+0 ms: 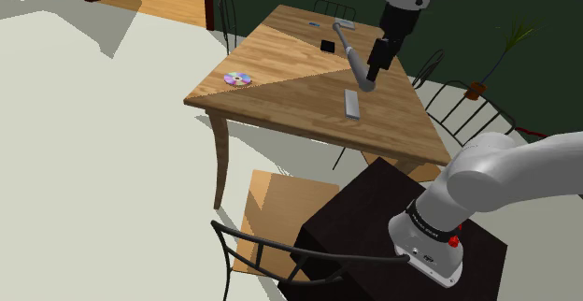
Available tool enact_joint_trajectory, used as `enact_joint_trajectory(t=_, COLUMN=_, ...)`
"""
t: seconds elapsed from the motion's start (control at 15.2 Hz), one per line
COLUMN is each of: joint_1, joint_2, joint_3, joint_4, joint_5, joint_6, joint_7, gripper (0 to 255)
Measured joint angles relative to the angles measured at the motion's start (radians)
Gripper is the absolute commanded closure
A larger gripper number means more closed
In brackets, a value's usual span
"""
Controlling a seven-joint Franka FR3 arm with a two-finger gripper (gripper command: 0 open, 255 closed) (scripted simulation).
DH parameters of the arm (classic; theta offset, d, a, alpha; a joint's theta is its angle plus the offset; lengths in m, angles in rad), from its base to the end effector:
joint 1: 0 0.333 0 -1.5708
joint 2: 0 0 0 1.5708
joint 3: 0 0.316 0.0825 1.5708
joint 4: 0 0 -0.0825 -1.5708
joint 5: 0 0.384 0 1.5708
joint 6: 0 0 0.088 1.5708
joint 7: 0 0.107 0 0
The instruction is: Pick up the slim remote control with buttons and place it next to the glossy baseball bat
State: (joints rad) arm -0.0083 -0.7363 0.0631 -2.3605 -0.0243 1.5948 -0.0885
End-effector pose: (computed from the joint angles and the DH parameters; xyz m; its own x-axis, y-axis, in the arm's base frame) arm 0.3213 0.0201 0.5745 0.9914 0.1257 -0.0362 0.1278 -0.9898 0.0636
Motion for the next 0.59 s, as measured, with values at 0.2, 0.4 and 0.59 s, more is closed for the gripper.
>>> enact_joint_trajectory(t=0.2, joint_1=-0.018, joint_2=0.032, joint_3=-0.006, joint_4=-0.007, joint_5=-0.003, joint_6=0.039, joint_7=0.022, gripper=0)
enact_joint_trajectory(t=0.4, joint_1=-0.055, joint_2=0.093, joint_3=-0.019, joint_4=-0.023, joint_5=-0.01, joint_6=0.119, joint_7=0.072, gripper=0)
enact_joint_trajectory(t=0.59, joint_1=-0.095, joint_2=0.171, joint_3=-0.034, joint_4=-0.026, joint_5=-0.016, joint_6=0.203, joint_7=0.126, gripper=0)
